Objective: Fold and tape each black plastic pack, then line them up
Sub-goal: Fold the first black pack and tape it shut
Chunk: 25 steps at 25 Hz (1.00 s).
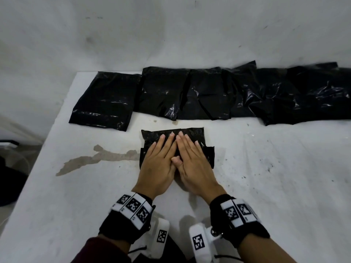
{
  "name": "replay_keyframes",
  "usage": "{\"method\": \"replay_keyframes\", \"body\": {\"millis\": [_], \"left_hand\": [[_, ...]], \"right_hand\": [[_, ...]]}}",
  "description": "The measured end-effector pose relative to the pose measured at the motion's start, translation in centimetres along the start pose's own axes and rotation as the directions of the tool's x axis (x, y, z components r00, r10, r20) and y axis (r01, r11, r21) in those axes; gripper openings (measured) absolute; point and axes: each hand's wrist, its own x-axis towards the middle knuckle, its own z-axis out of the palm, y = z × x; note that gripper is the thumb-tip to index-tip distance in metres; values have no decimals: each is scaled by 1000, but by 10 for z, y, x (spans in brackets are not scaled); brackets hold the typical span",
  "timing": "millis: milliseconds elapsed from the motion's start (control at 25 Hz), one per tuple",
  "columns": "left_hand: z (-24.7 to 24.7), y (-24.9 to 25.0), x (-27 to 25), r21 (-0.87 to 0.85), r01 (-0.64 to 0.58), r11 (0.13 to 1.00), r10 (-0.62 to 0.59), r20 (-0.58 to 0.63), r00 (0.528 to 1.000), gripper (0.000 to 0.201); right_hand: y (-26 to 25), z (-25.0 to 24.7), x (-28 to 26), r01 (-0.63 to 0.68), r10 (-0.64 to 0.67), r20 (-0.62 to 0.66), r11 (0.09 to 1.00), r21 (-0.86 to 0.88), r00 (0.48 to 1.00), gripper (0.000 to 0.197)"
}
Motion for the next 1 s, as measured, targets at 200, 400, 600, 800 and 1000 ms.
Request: {"method": "replay_keyframes", "body": {"millis": [200,400,600,800,1000], "left_hand": [[0,-7,1,-124,74,990,-75,-6,997,59],[1,-13,-2,-125,194,973,-199,-21,980,62],[2,-16,-2,-350,173,921,-206,-59,977,59],[7,-7,0,-423,140,895,-215,-135,967,53],[19,3,1,-381,107,918,-182,-167,969,54]], "right_hand": [[14,-1,2,-109,109,-36,994,5,993,66],[16,-4,2,-180,182,-33,982,60,983,75],[20,-7,-2,-213,215,-14,975,67,977,73],[24,-13,-12,-252,252,7,965,73,968,68],[33,-22,-26,-301,299,33,944,137,954,75]]}}
